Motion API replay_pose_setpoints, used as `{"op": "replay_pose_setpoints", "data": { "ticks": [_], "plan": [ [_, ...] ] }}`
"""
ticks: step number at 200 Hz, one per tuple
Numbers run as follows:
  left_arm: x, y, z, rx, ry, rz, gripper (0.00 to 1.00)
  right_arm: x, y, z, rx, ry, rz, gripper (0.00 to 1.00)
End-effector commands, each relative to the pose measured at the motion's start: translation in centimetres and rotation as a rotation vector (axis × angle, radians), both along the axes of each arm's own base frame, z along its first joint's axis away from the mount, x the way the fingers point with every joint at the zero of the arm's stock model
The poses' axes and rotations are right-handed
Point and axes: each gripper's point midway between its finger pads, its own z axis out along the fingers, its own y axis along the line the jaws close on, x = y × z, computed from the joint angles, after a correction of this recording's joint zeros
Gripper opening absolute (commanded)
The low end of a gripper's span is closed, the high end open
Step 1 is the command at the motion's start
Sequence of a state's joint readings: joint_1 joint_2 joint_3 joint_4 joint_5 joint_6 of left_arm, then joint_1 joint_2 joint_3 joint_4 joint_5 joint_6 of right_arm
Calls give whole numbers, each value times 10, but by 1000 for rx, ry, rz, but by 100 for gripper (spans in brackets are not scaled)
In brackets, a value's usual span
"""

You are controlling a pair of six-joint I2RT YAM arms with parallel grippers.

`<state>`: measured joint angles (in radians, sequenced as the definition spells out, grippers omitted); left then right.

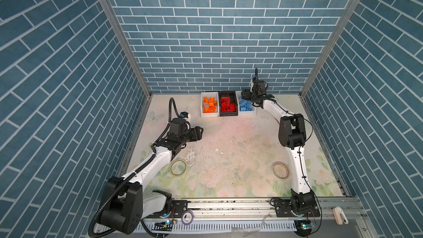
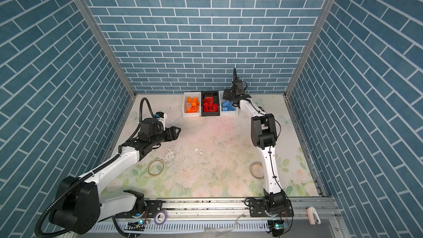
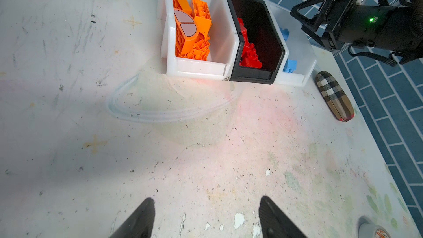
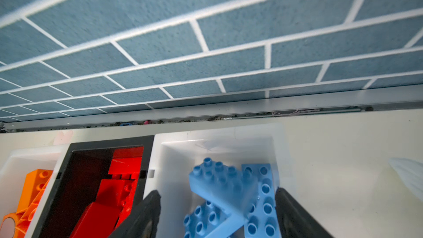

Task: Sort the legos into containers by color
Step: Place the lego in the container.

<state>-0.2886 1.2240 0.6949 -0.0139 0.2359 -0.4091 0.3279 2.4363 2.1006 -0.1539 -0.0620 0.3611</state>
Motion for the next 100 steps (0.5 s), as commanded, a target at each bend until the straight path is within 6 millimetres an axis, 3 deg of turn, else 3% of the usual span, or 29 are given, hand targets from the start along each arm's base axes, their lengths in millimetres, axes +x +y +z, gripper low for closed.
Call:
{"op": "replay_pose_setpoints", "data": {
  "ticks": [1,12,22,77,100],
  "plan": [
    [-3,3,2,25,-9,6,75,-8,-4,44,-14,-66,21,80],
    [-3,5,3,35,-15,12,78,-15,-5,54,-10,-83,24,80],
    [-2,6,4,46,-20,17,88,-23,-8,62,-10,-93,23,80],
    [3,21,16,115,-78,69,89,-76,-33,91,-50,-153,12,82],
    [6,31,19,147,-112,115,89,-100,-47,92,-77,-158,-11,82]
  ]
}}
